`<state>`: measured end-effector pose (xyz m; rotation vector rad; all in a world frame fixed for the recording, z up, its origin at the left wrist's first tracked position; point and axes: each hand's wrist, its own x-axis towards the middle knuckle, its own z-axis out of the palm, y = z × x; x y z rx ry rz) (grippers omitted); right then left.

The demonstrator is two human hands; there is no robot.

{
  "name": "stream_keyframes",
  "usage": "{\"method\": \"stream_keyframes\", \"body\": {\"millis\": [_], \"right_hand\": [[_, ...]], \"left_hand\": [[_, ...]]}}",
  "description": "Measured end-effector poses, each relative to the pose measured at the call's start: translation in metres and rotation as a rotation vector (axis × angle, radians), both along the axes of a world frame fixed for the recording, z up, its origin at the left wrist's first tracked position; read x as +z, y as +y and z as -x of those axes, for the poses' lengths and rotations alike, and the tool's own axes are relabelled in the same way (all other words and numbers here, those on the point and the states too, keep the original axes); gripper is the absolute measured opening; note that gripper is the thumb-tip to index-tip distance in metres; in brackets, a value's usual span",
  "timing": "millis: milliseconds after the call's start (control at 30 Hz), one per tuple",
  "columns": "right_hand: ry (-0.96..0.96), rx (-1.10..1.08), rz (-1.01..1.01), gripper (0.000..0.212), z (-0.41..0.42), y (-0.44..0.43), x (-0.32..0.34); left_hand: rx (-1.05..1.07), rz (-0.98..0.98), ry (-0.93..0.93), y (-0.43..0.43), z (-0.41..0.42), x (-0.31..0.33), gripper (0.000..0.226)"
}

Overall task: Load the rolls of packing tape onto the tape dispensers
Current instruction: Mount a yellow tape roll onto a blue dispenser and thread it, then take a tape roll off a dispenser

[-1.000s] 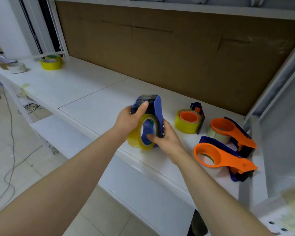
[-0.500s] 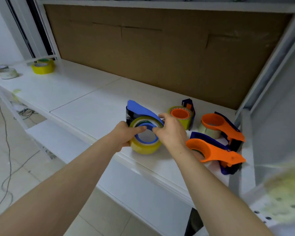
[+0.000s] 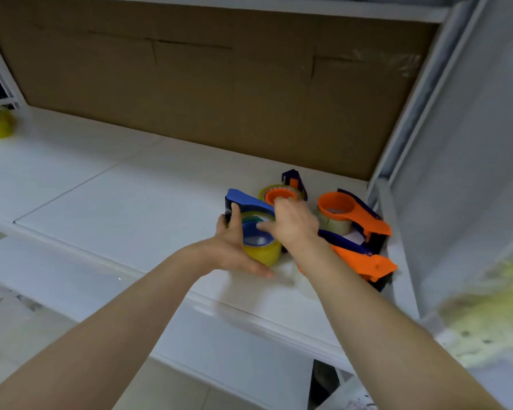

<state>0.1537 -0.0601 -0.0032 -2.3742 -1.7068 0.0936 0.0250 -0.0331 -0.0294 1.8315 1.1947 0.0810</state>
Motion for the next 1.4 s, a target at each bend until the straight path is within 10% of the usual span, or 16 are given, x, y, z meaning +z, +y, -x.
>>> {"method": "stream_keyframes", "body": {"millis": [167, 533, 800, 933, 1067, 1233, 1400], "right_hand": [[-0.047, -0.225, -0.040, 0.035, -0.044, 0.016, 0.030], [-0.025, -0.466, 0.345, 0.024, -0.079, 0.011, 0.007], [-0.200, -0.406, -0.052, 0.036, -0.071, 0.019, 0.044], [-0.240, -0.279, -0.200, 0.020, -0.048, 0.029, 0.074], [0.193, 0.028, -0.378, 0.014, -0.008, 0.031, 0.099], [1.377, 0.099, -0.348, 0.025, 0.035, 0.030, 0.083], [1.774, 0.036, -0.081, 0.036, 0.058, 0.039, 0.023]], "left_hand": [[0.054, -0.306, -0.009, 0.014, -0.020, -0.028, 0.142], [0.035, -0.319, 0.101, 0.038, -0.056, -0.027, 0.138], [0.094, -0.273, 0.052, 0.046, -0.085, -0.024, 0.139], [0.182, -0.029, -0.278, 0.056, -0.070, -0.007, 0.105], [0.541, 0.146, -0.692, 0.064, -0.023, 0.034, 0.038], [0.568, 0.057, -0.906, 0.054, 0.039, 0.055, 0.053], [0.396, -0.033, -0.648, 0.039, 0.083, 0.042, 0.092]]}}
